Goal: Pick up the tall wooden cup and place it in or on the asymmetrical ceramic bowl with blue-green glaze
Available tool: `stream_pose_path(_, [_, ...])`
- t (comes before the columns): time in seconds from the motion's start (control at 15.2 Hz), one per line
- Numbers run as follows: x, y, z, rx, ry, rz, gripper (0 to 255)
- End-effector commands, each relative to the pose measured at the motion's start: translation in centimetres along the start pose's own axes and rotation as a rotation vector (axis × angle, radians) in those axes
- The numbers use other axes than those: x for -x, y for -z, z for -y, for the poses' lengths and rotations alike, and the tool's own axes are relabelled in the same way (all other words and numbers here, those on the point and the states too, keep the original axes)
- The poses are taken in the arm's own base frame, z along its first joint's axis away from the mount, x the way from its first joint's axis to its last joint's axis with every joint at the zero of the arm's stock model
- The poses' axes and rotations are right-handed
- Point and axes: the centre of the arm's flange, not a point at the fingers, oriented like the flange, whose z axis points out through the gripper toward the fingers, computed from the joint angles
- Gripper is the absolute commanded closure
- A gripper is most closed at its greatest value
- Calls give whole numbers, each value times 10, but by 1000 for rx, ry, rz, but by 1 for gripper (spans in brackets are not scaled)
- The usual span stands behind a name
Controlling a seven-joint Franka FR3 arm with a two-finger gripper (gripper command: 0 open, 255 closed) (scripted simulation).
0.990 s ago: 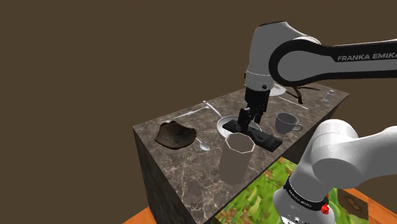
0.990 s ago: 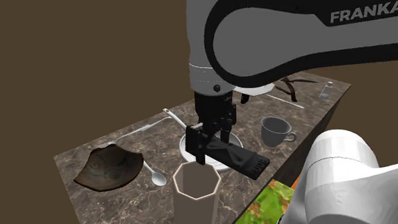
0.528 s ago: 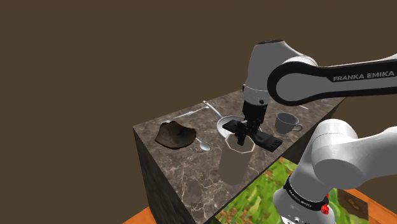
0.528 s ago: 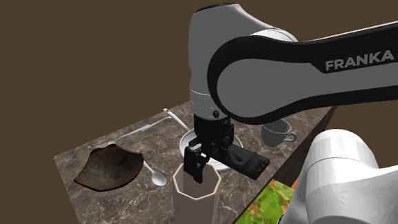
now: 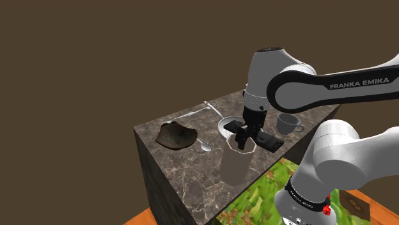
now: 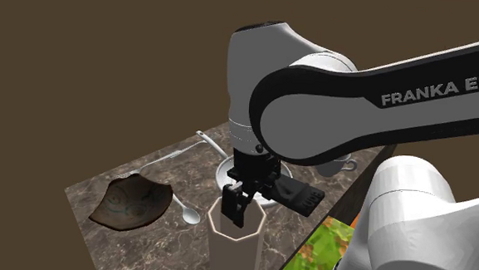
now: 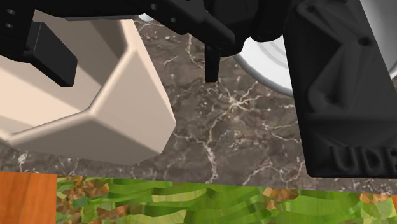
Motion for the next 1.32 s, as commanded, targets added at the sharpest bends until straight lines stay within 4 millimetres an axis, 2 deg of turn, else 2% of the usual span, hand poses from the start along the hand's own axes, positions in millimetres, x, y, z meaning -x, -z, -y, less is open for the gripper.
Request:
stream_pose_path(0.0, [0, 0, 0, 0, 0, 0, 0])
stream_pose_path(0.07, [0, 0, 0, 0, 0, 0, 0])
stream_pose_path(0.13, [0, 0, 0, 0, 0, 0, 255])
stream_pose_path(0.73, [0, 0, 0, 0, 0, 0, 255])
stream_pose_path(1.25, [3, 42, 0, 0, 0, 0, 255])
